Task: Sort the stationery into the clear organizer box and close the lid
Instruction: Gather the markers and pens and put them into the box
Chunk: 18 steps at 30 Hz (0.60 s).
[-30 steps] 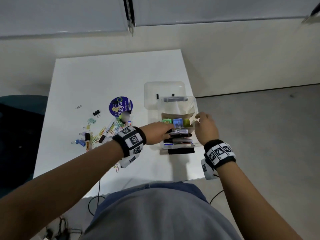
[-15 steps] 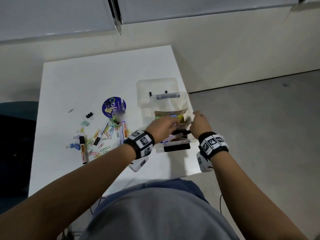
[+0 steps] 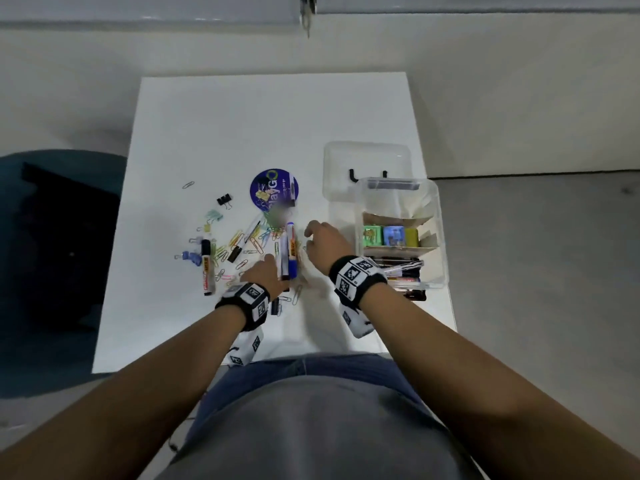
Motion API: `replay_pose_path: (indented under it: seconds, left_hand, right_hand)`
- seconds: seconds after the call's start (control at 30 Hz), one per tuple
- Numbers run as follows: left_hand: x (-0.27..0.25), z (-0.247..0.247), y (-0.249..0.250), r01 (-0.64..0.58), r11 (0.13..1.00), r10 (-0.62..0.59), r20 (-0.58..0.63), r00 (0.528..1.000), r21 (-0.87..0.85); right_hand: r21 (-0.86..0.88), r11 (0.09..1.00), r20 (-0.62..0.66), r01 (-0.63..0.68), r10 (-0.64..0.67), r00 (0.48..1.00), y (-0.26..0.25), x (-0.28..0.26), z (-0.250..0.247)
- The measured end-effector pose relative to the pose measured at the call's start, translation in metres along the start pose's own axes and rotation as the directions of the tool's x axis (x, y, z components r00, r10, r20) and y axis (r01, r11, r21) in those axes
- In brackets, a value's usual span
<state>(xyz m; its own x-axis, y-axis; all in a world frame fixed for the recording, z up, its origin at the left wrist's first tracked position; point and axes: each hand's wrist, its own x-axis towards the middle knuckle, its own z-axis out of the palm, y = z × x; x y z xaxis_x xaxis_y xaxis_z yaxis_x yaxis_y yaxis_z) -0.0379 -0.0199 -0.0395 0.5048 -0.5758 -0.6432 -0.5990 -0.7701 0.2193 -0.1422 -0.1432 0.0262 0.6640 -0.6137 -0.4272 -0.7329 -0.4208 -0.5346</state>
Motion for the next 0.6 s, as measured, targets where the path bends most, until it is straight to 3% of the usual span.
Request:
replay_pose_path:
  seconds: [0.23,0.33,0.5,0.6]
  left_hand:
    - [0.0,0.003,-0.009,0.004,0.996,0.001,0.06,0.998,-0.089]
    - [0.001,-0.005,-0.018,-0.017,0.998,0.022,0.084,0.996,-0.065]
    - [0.005,-0.012,-0.032,-0.079,0.997,0.075,0.175,0.982,0.02]
    - [0.004,-0.012,-0.034,-0.098,0.995,0.098,0.096,0.991,-0.001]
  right_hand:
    - [0.017,0.975,0.13,-0.22,0.216,0.968,-0.017,0.04,0.056]
    - [0.066,0.952,0.073,-0.299,0.294,0.953,-0.022,0.048,0.07]
    - [-0.005,0.945,-0.012,-0.326,0.326,0.945,-0.025,0.051,0.084]
    - [-0.022,0.947,-0.038,-0.321,0.32,0.947,-0.017,0.051,0.085]
